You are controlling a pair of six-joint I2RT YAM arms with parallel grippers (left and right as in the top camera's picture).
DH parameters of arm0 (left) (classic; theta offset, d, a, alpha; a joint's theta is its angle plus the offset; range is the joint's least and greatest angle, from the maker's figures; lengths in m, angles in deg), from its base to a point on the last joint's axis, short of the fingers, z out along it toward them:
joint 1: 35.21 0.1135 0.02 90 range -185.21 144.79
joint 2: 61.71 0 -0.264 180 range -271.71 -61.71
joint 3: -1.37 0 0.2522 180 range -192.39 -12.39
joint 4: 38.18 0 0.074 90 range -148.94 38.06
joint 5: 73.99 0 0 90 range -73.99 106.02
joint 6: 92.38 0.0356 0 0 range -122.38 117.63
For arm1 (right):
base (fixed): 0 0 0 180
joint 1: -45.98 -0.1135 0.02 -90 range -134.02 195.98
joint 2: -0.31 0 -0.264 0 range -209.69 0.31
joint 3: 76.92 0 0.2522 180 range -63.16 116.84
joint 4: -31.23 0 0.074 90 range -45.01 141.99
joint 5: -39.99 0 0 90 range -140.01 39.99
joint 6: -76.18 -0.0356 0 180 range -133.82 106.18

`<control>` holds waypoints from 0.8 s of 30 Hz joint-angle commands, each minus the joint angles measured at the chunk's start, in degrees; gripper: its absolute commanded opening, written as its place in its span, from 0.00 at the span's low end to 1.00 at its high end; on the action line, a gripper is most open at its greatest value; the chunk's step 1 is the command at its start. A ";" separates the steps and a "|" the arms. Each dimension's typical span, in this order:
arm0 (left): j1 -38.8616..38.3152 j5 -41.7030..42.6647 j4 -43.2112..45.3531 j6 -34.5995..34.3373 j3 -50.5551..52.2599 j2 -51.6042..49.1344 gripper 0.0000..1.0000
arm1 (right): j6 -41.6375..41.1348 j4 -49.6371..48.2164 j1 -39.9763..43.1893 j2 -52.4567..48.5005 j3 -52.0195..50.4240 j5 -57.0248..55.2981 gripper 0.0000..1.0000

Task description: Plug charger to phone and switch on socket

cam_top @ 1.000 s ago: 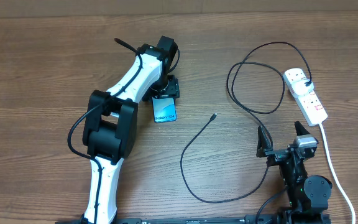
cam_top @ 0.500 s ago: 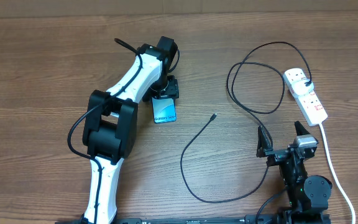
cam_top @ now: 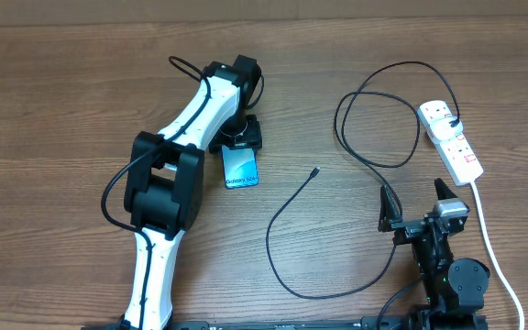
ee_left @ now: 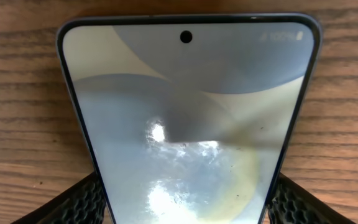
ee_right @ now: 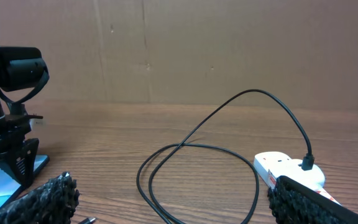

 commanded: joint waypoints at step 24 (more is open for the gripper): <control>0.72 17.81 -4.61 -0.31 -10.03 -0.70 0.72 | 0.24 -0.17 -0.33 0.68 -0.57 -0.74 1.00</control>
